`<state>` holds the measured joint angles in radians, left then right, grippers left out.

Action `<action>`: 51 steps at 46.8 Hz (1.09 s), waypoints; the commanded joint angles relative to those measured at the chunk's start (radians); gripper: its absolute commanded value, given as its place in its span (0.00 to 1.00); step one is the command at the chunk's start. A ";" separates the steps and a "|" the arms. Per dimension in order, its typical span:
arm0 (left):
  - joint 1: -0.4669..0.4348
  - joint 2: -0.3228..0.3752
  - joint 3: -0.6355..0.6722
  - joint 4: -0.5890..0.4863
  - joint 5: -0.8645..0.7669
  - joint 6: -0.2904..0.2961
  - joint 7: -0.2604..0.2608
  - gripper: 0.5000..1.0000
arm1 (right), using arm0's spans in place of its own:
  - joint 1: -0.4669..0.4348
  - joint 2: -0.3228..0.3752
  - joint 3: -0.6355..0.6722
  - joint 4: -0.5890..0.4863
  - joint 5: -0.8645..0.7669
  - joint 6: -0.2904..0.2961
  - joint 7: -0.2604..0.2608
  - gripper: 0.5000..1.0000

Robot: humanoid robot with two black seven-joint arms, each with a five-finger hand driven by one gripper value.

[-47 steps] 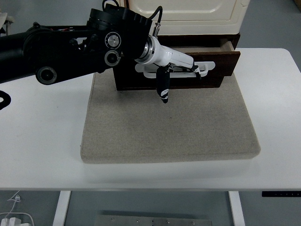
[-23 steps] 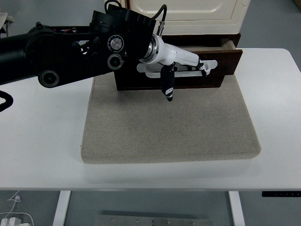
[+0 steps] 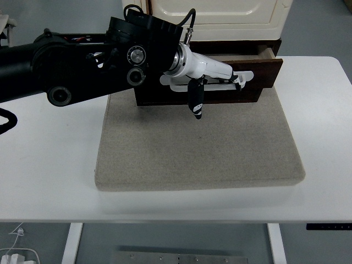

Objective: Open the drawer under the combination cabinet

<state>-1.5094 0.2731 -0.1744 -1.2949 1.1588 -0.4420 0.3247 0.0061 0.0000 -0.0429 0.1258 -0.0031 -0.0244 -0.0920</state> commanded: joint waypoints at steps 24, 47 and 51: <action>0.001 0.000 -0.013 -0.003 -0.002 0.005 -0.015 1.00 | 0.000 0.000 0.000 0.000 0.000 0.000 0.000 0.86; 0.000 0.000 -0.033 -0.003 -0.002 0.005 -0.036 1.00 | -0.002 0.000 0.000 0.000 0.000 0.000 0.000 0.86; -0.002 0.000 -0.034 -0.003 -0.002 0.005 -0.036 1.00 | 0.000 0.000 0.000 0.000 0.000 0.000 0.000 0.86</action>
<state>-1.5085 0.2732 -0.2080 -1.2977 1.1566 -0.4373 0.2884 0.0058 0.0000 -0.0430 0.1258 -0.0031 -0.0246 -0.0921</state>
